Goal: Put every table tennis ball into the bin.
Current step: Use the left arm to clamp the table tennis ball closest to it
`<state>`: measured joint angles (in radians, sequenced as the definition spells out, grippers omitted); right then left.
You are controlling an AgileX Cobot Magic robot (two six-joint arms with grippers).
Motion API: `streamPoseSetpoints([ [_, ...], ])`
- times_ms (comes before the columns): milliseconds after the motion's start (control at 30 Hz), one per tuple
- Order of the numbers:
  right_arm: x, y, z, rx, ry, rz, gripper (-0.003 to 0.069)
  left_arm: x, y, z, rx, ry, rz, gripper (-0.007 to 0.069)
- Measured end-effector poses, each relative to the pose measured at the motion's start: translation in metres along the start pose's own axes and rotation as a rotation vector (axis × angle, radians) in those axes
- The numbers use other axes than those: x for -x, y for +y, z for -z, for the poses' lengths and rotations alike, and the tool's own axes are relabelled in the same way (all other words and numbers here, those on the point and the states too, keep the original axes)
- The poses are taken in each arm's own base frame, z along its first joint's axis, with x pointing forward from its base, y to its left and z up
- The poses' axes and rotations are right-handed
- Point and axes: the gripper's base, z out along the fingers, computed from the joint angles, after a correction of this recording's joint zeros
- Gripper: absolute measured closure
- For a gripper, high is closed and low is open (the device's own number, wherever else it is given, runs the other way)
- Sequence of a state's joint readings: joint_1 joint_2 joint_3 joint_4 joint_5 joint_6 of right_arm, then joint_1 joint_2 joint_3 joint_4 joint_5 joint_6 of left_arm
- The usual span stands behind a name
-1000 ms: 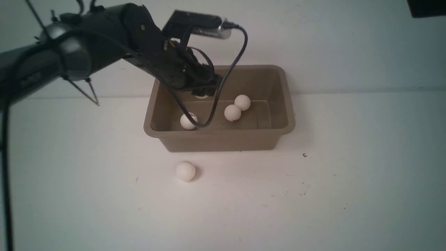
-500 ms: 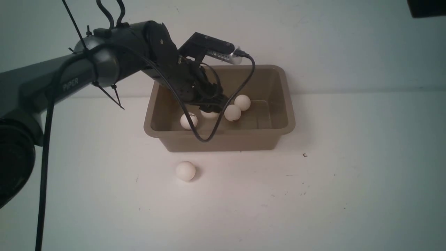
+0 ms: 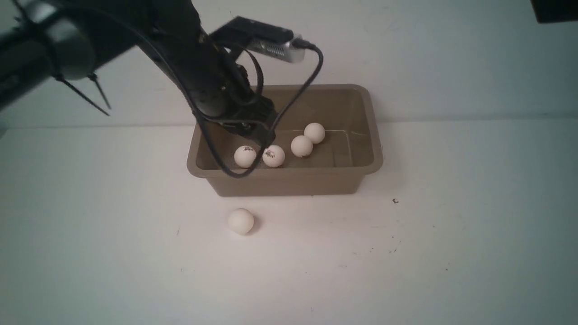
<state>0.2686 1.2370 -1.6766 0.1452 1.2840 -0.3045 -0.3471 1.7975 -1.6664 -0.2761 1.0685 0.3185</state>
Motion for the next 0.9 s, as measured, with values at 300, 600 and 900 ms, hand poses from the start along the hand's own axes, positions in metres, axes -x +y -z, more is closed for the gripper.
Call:
streamPoseSetpoints([
  [300, 0.0, -0.001, 0.0, -0.014, 0.004, 0.008, 0.0186, -0.051, -0.009, 0.006, 0.02, 0.013, 0.034, 0.0256],
  [600, 0.0, -0.001, 0.0, -0.014, 0.005, 0.008, 0.0186, -0.101, 0.002, -0.049, 0.094, -0.046, 0.089, 0.0262],
  [900, 0.0, -0.001, 0.0, -0.014, 0.005, 0.008, 0.0186, -0.103, 0.014, -0.104, 0.085, -0.063, 0.102, 0.0144],
])
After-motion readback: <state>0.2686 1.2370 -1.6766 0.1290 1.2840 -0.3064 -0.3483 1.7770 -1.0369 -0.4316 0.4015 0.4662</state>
